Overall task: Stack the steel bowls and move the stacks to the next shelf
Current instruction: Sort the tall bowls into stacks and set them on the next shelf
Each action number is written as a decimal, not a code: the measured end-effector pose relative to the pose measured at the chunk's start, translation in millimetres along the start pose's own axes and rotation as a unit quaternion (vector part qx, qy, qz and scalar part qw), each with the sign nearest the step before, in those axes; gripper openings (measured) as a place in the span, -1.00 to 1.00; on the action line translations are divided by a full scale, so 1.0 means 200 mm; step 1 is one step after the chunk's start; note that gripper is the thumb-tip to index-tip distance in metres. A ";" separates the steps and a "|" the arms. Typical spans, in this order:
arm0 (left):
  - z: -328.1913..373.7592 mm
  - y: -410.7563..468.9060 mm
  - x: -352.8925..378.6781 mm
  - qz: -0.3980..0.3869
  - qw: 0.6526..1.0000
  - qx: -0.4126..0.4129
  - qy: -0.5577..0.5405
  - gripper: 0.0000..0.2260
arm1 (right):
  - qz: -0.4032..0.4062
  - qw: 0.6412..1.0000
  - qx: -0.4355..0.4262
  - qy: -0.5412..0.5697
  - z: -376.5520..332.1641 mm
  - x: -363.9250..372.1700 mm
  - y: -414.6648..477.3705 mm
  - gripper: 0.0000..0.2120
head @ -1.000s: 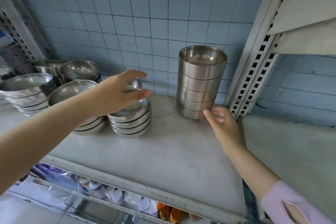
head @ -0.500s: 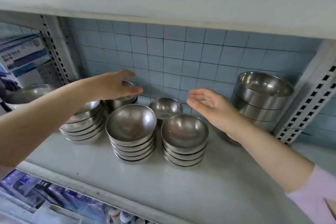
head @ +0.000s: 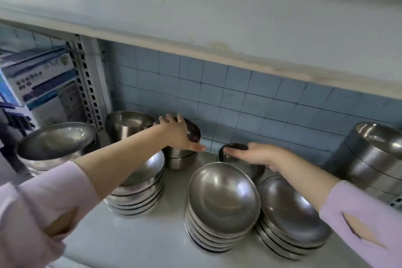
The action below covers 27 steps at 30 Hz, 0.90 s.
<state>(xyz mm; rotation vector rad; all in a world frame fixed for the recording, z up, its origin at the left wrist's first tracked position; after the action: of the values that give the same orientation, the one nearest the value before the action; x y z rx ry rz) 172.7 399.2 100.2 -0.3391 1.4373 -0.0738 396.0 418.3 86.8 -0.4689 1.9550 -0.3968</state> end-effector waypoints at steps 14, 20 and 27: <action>-0.08 0.10 0.01 0.012 1.000 0.004 -0.009 0.22 | 0.024 0.997 0.070 -0.035 -0.06 0.05 0.13 -0.15; -0.08 0.04 -0.07 0.060 0.996 0.037 -0.048 0.08 | 0.033 0.997 0.074 0.017 -0.05 0.01 0.11 -0.14; -0.04 -0.18 -0.31 0.127 0.984 0.063 -0.109 -0.01 | 0.023 0.995 0.029 0.094 -0.02 -0.26 -0.14 -0.19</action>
<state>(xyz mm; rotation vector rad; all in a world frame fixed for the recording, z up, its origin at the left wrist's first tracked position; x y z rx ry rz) 161.4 378.8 168.7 -0.0567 1.2419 0.0777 415.8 419.6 141.5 -0.3584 2.1268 -0.4805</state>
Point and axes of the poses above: each hand's wrist, its own y-axis towards the middle knuckle, its own x-axis out of the palm, z = x × y, the point moved 8 cm from there along y, towards the middle knuckle, and after that the axes turned 4 degrees about x, right-handed, at the moved point
